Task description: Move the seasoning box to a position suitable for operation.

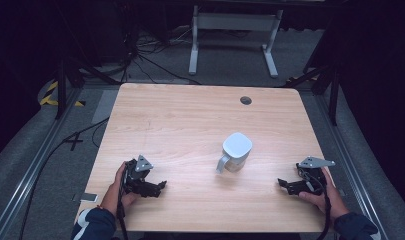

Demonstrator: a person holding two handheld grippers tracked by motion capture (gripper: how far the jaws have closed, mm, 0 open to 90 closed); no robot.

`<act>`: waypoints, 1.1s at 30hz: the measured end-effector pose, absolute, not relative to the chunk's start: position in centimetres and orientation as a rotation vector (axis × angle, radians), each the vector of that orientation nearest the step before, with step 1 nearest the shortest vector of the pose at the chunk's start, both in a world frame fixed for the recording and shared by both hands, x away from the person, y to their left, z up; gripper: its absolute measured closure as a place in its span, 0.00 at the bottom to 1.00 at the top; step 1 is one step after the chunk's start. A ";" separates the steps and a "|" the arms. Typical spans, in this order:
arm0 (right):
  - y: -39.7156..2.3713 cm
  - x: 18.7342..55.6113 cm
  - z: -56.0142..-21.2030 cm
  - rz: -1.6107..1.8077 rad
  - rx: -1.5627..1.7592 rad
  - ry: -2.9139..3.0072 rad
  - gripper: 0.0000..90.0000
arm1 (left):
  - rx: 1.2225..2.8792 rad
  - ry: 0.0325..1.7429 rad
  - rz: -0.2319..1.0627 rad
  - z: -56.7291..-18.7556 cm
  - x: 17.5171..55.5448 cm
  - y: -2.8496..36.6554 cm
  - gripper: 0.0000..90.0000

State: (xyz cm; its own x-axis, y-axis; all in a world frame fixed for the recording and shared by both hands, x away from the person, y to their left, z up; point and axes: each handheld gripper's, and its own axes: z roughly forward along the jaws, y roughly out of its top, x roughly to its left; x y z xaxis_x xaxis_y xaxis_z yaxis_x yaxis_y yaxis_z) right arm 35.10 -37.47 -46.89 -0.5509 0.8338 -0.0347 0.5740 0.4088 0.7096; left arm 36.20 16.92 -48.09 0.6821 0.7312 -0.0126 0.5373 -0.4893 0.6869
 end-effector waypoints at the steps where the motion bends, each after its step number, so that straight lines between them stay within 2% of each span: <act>1: -37.5 35.1 -46.9 0.927 1.208 2.286 0.00 | 2.214 0.969 0.369 -48.1 36.2 16.9 0.00; 13: -37.5 35.1 -46.8 0.930 1.189 2.302 0.03 | 2.231 0.887 0.340 -48.0 36.2 15.6 0.03; 16: -37.9 35.0 -46.6 0.971 1.166 2.301 0.20 | 2.252 0.845 0.322 -47.9 36.5 15.4 0.04; 17: -37.9 35.0 -46.6 0.971 1.166 2.301 0.20 | 2.252 0.845 0.322 -47.9 36.5 15.4 0.04; 18: -38.1 35.1 -46.5 0.983 1.139 2.298 0.33 | 2.248 0.824 0.315 -48.0 36.6 15.2 0.04; 19: -38.1 35.1 -46.5 0.983 1.139 2.298 0.33 | 2.248 0.824 0.315 -48.0 36.6 15.2 0.04; 21: -38.0 35.0 -46.3 0.970 1.103 2.300 0.44 | 2.253 0.805 0.320 -48.0 37.0 15.0 0.04; 23: -38.0 34.9 -46.0 0.979 1.087 2.294 0.57 | 2.244 0.795 0.321 -47.8 37.2 14.9 0.08; 24: -38.0 34.9 -45.9 0.976 1.077 2.298 0.63 | 2.232 0.789 0.312 -47.8 37.2 14.8 0.17; 25: -37.9 34.9 -45.8 0.966 1.086 2.303 0.65 | 2.233 0.785 0.319 -47.8 37.3 14.7 0.21; 27: -37.9 35.0 -45.7 0.992 1.085 2.316 0.68 | 2.242 0.781 0.333 -47.6 37.4 14.4 0.22; 29: -37.8 35.0 -45.6 0.994 1.071 2.317 0.71 | 2.238 0.756 0.360 -47.3 37.4 14.1 0.32; 31: -37.8 35.0 -45.5 1.006 1.056 2.325 0.74 | 2.233 0.742 0.359 -46.9 37.6 13.7 0.32; 33: -37.9 34.8 -45.5 1.025 1.045 2.324 0.77 | 2.199 0.733 0.372 -46.2 37.7 13.4 0.37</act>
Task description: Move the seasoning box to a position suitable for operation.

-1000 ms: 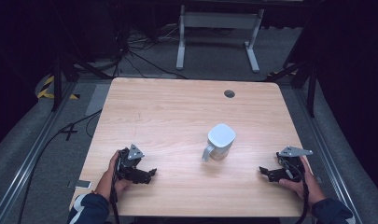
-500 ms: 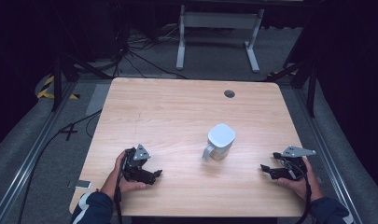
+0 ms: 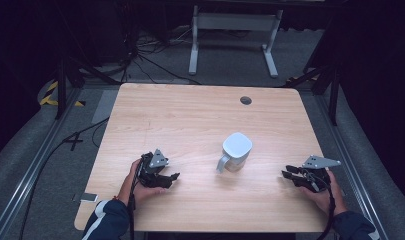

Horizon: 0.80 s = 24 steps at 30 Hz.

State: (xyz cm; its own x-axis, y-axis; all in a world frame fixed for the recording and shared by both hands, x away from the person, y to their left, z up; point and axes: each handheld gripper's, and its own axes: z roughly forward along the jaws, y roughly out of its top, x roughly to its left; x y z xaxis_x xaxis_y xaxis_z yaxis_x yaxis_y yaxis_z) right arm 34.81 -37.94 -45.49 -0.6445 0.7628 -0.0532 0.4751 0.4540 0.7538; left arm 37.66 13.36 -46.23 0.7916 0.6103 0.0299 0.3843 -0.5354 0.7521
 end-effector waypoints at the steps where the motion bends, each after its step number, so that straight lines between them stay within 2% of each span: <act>1: -38.0 34.7 -45.5 1.037 1.047 2.326 0.78 | 2.155 0.717 0.377 -45.4 37.9 12.9 0.38; 8: -38.8 33.6 -45.4 1.079 1.045 2.329 0.95 | 2.049 0.644 0.339 -43.0 38.4 10.3 0.46; 11: -38.9 33.1 -45.6 1.067 1.035 2.356 0.99 | 2.033 0.598 0.344 -42.1 38.6 8.9 0.46; 16: -39.2 32.7 -45.7 1.067 1.052 2.348 0.98 | 2.001 0.531 0.354 -40.4 39.2 6.3 0.46; 21: -39.4 32.6 -45.8 1.062 1.056 2.347 0.97 | 1.987 0.476 0.350 -39.6 39.4 4.5 0.51; 24: -39.4 32.5 -45.9 1.060 1.050 2.351 0.97 | 1.979 0.447 0.338 -39.2 39.3 3.3 0.64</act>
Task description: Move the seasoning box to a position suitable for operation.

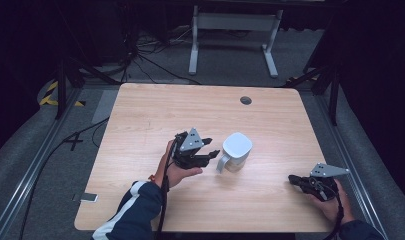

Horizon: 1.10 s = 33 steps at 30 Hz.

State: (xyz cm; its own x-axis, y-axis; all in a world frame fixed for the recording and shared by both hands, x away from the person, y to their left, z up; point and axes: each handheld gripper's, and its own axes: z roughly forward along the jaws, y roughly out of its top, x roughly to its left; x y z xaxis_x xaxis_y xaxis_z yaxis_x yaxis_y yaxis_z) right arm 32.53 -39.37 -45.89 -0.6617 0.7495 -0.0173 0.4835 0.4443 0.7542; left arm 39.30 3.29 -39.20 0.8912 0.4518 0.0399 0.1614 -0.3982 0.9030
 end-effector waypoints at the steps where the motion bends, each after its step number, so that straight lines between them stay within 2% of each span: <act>1: -39.4 32.5 -45.9 1.053 1.044 2.356 0.96 | 1.977 0.428 0.341 -39.0 39.3 3.0 0.68; 3: -39.3 32.6 -46.1 1.040 1.045 2.361 0.95 | 1.975 0.384 0.362 -38.6 39.2 2.5 0.82; 5: -39.3 32.7 -46.2 1.040 1.042 2.360 0.96 | 1.972 0.379 0.361 -38.4 39.1 2.3 0.85; 7: -39.2 32.7 -46.2 1.027 1.036 2.366 0.98 | 1.962 0.360 0.352 -38.3 39.2 2.1 0.95; 10: -39.1 32.6 -46.2 1.022 1.033 2.368 0.98 | 1.979 0.344 0.347 -38.3 39.4 1.4 0.99; 17: -39.1 32.5 -46.2 1.019 1.006 2.363 0.98 | 2.043 0.298 0.330 -38.6 39.4 -0.7 1.00; 33: -39.2 32.6 -46.2 1.014 1.005 2.361 0.96 | 2.035 0.315 0.324 -38.7 39.7 -0.2 1.00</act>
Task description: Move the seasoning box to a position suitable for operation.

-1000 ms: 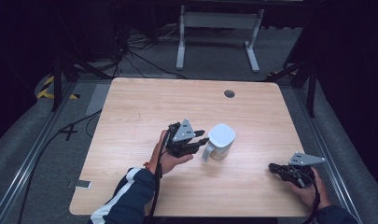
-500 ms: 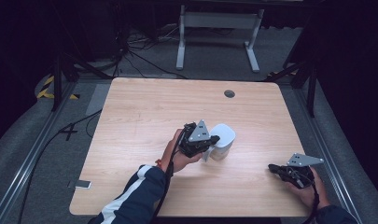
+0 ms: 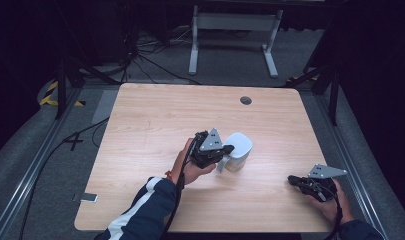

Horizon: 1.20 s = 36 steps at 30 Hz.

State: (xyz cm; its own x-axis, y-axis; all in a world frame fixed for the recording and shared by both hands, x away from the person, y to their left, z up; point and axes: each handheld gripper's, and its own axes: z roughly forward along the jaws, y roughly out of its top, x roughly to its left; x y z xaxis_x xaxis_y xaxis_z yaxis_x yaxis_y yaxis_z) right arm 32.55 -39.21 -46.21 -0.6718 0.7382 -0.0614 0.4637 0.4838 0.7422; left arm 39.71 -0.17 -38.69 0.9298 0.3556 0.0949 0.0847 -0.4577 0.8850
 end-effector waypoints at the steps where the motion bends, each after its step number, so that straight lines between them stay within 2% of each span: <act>1: -39.2 32.5 -46.2 1.014 1.005 2.361 0.96 | 2.034 0.314 0.321 -38.7 39.8 -0.1 1.00; 11: -39.3 32.5 -46.2 1.018 1.013 2.358 0.95 | 2.011 0.295 0.285 -39.0 39.7 0.1 1.00; 21: -39.3 32.5 -46.2 1.014 1.009 2.357 0.96 | 2.024 0.291 0.340 -38.9 39.7 0.1 1.00; 36: -39.3 32.5 -46.2 1.003 1.006 2.349 0.95 | 2.018 0.274 0.318 -39.0 39.5 0.1 1.00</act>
State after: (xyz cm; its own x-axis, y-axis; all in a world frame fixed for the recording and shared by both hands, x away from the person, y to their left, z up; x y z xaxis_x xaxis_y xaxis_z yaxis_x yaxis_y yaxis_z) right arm 32.49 -39.26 -46.22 -0.6645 0.7437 -0.0730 0.4617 0.4854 0.7425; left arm 39.54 0.09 -38.99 0.9391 0.3273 0.1048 0.0553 -0.4448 0.8939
